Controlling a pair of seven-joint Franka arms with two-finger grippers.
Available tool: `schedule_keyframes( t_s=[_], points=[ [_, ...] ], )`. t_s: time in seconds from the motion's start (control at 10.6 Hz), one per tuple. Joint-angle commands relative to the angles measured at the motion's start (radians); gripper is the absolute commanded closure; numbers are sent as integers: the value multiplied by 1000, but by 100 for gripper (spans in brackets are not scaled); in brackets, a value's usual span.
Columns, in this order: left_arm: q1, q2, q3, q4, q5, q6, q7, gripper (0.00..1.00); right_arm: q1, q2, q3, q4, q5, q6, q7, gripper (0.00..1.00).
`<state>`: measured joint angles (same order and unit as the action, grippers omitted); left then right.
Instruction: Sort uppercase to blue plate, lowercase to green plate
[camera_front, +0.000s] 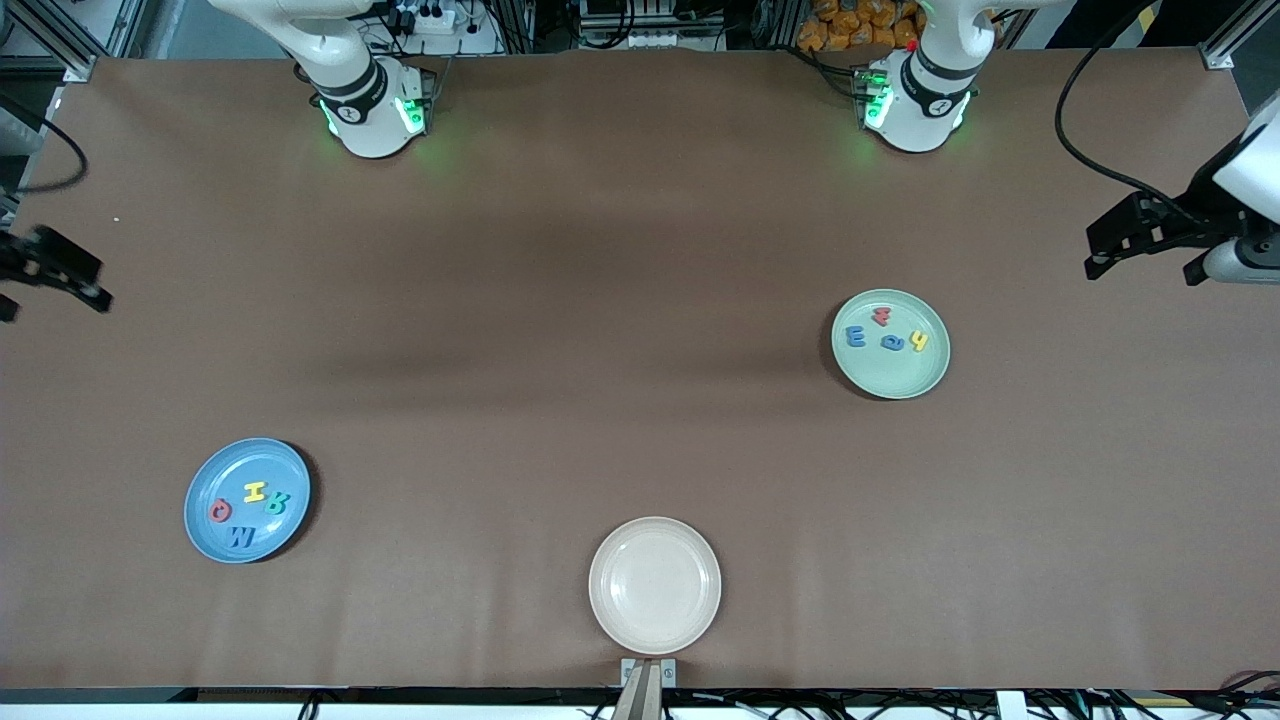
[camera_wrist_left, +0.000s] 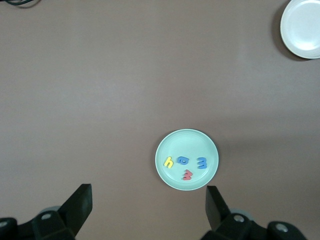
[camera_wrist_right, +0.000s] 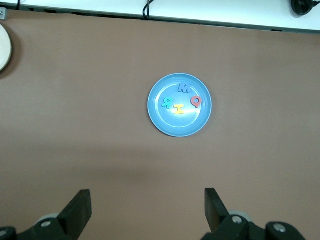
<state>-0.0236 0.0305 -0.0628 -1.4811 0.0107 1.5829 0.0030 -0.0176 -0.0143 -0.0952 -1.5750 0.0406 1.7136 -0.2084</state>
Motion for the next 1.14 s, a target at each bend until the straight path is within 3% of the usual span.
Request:
schedule_keyframes(
  t_s=[0.0, 0.38, 1.04],
  points=[
    [7, -1, 30, 15, -18, -31, 80, 0, -10, 16, 9, 102, -16, -136, 12, 0],
    [10, -3, 41, 11, -29, -31, 11, 0, -10, -2, 5, 128, -16, -230, 15, 0],
    [13, 2, 43, -2, -31, -29, 18, 0, -12, -9, 3, 128, -60, -212, 101, 0]
  ],
)
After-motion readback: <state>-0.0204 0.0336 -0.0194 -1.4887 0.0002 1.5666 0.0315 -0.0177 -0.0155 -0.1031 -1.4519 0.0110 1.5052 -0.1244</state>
